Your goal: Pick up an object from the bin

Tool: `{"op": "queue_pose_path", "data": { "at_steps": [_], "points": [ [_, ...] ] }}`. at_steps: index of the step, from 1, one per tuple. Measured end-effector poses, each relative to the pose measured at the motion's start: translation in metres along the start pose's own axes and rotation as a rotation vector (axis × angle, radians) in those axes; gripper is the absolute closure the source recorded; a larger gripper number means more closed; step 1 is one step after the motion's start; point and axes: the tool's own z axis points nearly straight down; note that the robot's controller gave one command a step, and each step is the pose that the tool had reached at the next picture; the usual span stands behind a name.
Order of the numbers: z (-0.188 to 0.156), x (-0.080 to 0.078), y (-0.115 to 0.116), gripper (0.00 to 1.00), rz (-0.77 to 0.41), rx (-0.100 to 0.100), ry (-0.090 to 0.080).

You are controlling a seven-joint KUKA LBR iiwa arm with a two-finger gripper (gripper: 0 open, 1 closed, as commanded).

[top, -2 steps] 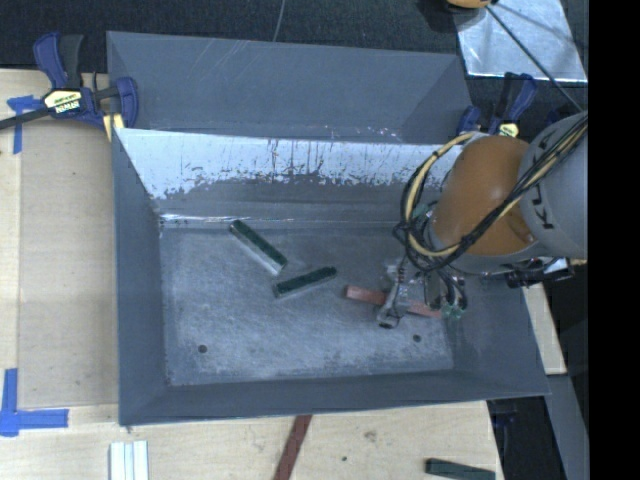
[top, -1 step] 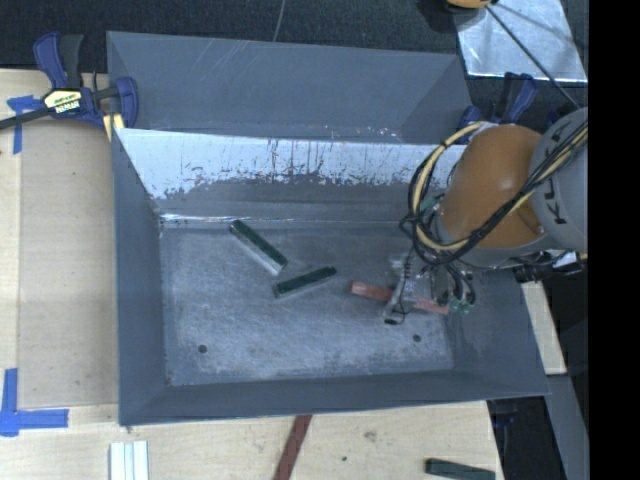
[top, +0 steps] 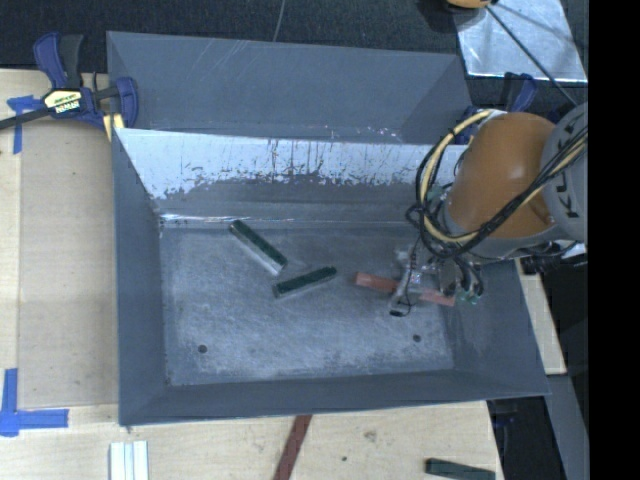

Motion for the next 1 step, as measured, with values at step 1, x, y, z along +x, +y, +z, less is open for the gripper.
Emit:
{"op": "queue_pose_path", "data": {
  "at_steps": [1],
  "points": [
    [-0.0163,-0.0010,0.0000,1.00,0.000,0.000,-0.003]
  ]
}}
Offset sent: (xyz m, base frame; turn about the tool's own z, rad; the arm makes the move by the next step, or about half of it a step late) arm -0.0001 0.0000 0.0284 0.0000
